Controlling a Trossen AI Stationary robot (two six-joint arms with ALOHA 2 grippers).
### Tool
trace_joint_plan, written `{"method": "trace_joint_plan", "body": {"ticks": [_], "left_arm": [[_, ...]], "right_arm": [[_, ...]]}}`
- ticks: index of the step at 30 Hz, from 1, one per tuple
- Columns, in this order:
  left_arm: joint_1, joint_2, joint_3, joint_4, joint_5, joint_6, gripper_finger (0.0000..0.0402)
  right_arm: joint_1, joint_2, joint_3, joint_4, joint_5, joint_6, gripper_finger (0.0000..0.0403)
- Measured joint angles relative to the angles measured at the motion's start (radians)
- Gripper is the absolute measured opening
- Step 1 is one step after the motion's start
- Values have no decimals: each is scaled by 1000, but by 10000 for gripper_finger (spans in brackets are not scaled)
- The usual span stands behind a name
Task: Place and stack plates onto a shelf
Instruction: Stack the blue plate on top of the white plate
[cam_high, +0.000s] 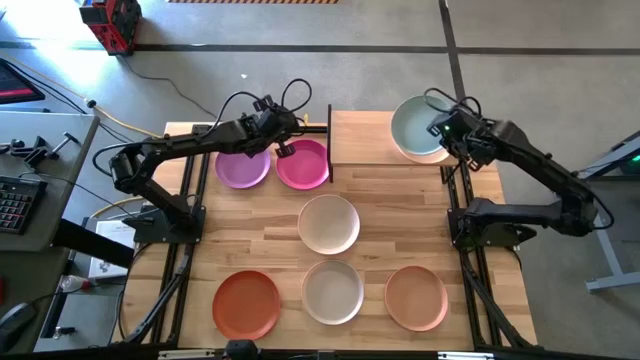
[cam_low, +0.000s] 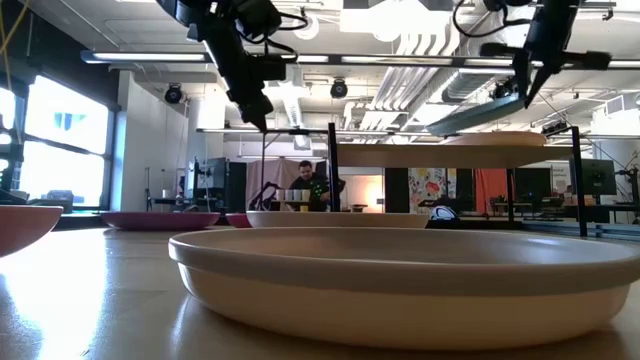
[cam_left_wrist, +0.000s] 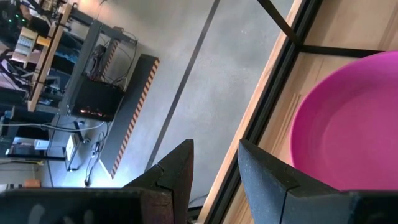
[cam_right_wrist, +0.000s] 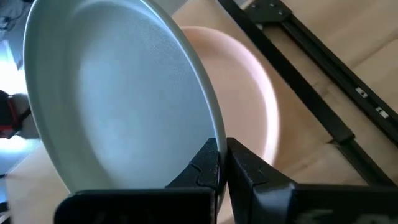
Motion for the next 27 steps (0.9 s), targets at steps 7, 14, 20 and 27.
{"method": "trace_joint_plan", "body": {"ticks": [7,14,20,27], "left_arm": [[0,0,0,0,0,0,117],[0,0,0,0,0,0,117],[0,0,0,0,0,0,117],[0,0,0,0,0,0,117]], "right_arm": [[0,1,-43,1,0,29,0],[0,1,-66,-3,-18,29,0],[0,1,-66,-4,-2,28,0],[0,1,-66,-12,9,9,0]]}}
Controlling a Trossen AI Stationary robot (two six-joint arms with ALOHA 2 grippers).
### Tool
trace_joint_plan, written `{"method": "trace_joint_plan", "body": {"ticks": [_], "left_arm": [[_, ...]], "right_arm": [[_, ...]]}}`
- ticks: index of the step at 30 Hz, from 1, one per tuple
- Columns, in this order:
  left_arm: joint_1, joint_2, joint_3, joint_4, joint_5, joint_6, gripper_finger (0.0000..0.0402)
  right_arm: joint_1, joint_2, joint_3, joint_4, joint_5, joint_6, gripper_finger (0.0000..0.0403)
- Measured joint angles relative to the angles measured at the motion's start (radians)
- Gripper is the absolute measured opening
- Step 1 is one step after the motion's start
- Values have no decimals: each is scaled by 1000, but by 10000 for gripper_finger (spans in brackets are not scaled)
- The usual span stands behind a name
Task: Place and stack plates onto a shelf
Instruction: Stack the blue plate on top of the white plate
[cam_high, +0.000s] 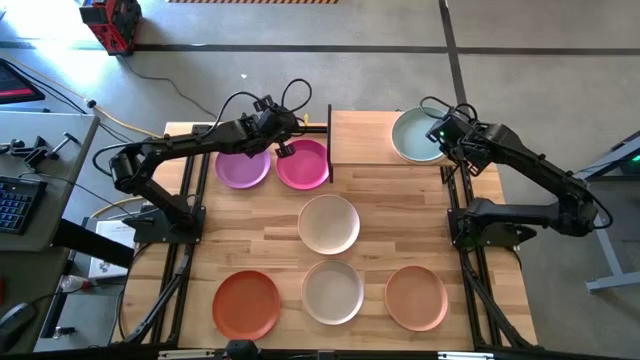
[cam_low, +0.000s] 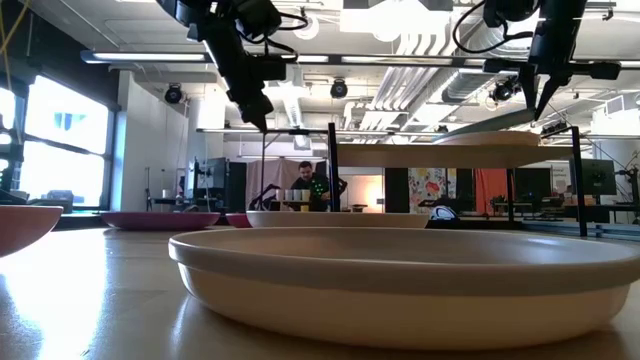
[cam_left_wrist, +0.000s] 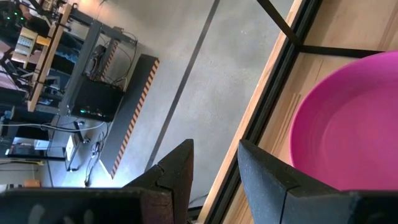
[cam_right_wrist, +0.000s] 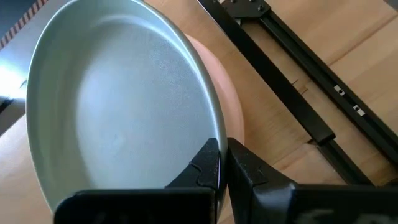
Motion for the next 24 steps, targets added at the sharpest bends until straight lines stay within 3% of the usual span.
{"method": "trace_joint_plan", "body": {"ticks": [24], "left_arm": [[0,0,0,0,0,0,117]], "right_arm": [[0,0,0,0,-32,-29,1]]}}
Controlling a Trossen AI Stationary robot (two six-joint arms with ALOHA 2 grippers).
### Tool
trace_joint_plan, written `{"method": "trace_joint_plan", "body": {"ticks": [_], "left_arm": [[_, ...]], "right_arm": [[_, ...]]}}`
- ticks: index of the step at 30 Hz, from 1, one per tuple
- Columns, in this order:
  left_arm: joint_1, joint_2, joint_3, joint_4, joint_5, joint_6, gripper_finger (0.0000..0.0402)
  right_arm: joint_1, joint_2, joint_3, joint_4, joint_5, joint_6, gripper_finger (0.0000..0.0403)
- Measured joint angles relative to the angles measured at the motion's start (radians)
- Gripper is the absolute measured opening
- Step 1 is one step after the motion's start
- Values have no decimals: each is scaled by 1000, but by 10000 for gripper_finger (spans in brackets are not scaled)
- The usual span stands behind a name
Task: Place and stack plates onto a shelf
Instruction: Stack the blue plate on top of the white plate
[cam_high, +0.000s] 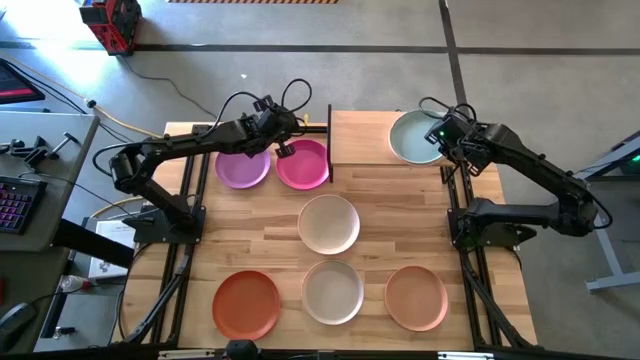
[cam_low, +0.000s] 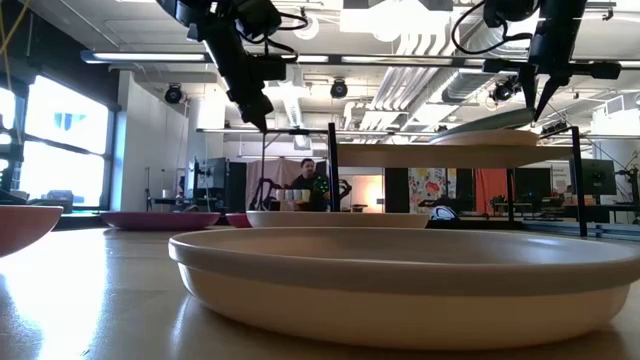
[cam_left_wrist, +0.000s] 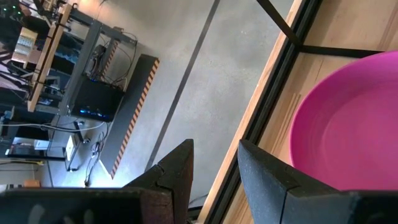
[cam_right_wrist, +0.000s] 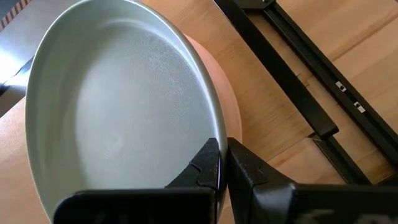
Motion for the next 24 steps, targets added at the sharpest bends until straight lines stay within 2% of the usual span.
{"method": "trace_joint_plan", "body": {"ticks": [13,24], "left_arm": [[0,0,0,-21,0,0,117],[0,0,0,-14,0,-1,117]], "right_arm": [[0,0,0,3,5,46,1],[0,5,0,1,-20,0,1]]}}
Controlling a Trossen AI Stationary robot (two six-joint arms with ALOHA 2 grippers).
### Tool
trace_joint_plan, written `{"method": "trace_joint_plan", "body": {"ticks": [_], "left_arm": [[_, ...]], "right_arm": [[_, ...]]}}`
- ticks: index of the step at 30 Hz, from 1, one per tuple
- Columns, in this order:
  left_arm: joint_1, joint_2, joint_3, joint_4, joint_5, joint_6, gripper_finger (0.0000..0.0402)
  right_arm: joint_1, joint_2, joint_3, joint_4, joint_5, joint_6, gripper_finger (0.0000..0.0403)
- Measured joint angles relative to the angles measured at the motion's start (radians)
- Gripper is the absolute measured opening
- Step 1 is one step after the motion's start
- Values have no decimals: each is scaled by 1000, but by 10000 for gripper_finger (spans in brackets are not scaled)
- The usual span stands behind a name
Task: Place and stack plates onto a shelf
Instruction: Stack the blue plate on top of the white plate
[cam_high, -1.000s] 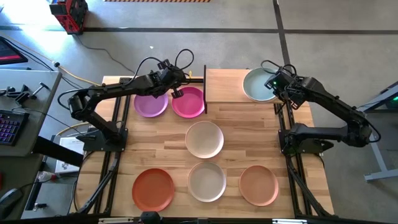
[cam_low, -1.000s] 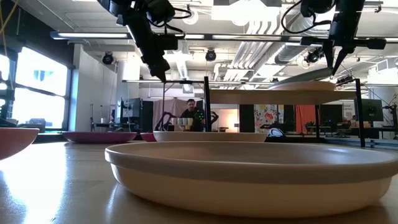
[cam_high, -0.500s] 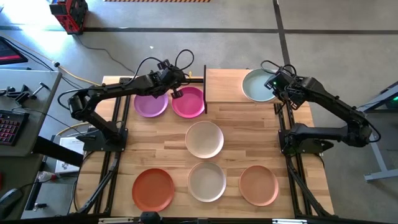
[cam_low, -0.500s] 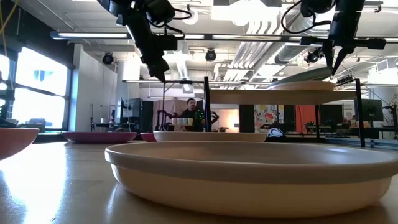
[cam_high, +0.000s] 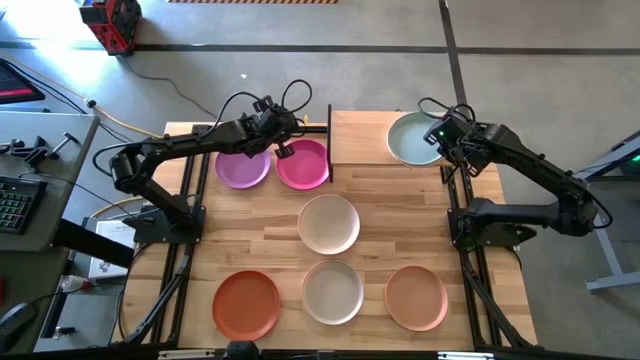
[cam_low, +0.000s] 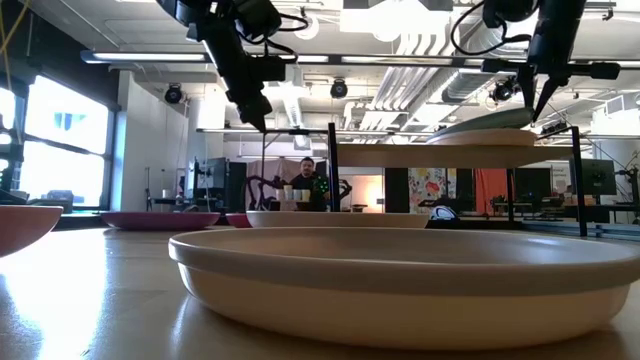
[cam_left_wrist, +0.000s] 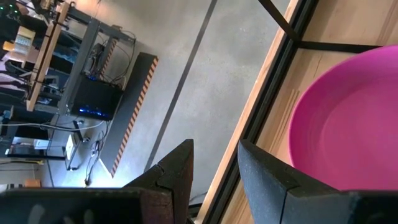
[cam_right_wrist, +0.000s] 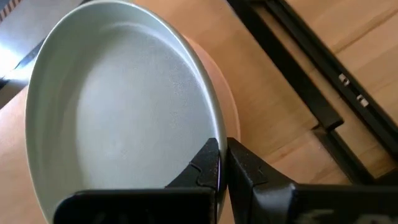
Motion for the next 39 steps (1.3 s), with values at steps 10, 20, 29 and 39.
{"method": "trace_joint_plan", "body": {"ticks": [10,20,29,39], "left_arm": [[0,0,0,0,0,0,117],[0,0,0,0,0,0,117],[0,0,0,0,0,0,117],[0,0,0,0,0,0,117]], "right_arm": [[-51,4,0,-5,18,-7,1],[-79,4,0,-4,4,-8,1],[-79,4,0,56,-4,-9,1],[-79,50,0,75,-26,-45,1]]}}
